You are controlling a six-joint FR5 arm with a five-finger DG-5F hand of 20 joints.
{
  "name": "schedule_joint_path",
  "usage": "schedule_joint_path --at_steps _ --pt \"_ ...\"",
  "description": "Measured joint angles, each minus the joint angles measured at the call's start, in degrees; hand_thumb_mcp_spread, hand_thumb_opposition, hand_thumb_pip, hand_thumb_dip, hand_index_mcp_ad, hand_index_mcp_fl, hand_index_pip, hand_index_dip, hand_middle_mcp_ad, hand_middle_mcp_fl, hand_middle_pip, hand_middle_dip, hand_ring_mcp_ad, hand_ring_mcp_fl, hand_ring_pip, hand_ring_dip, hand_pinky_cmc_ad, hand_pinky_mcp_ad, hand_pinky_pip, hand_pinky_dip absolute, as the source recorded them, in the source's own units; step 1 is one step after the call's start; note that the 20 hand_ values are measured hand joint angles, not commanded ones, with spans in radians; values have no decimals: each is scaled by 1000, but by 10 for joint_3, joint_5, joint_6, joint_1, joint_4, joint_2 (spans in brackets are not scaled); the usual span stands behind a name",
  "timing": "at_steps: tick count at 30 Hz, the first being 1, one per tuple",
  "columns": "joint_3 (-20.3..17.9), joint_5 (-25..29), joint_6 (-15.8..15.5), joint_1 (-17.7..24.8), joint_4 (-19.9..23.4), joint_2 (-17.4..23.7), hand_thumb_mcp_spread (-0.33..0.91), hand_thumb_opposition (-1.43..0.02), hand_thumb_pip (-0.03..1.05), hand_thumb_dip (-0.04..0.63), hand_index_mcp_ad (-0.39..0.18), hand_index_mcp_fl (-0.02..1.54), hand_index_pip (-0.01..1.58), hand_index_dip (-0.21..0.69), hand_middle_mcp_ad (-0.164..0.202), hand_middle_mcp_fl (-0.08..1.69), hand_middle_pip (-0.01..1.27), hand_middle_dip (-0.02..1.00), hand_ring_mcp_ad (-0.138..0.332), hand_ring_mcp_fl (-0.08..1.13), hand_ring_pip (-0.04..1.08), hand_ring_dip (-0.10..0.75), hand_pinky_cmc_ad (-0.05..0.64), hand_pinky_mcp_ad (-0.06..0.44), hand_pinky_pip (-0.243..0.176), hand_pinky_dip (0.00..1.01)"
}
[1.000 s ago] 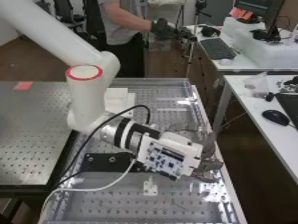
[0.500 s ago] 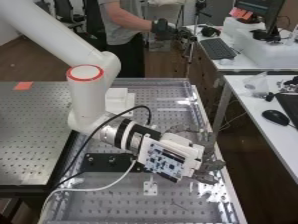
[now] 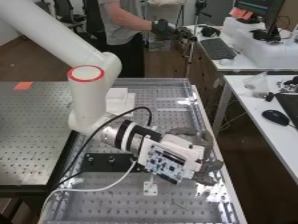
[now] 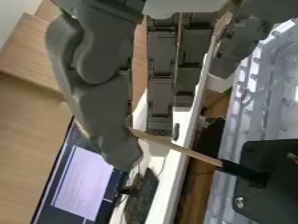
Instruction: Grab the chopstick and place it in the clear container
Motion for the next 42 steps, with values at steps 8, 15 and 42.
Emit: schedule_joint_path --at_steps 8,15,42 --pt "6 -7 -4 -2 -8 -2 719 -1002 471 305 -176 962 730 290 30 1033 414 621 28 592 87 250 417 215 59 152" --pt "13 -12 -8 -5 -16 -4 705 -1021 494 305 -176 984 714 304 31 1045 410 621 31 595 82 251 429 215 58 154" --pt "20 -24 -15 -13 -35 -7 525 -895 674 354 -131 878 401 272 42 923 262 621 33 527 73 253 393 215 58 152"
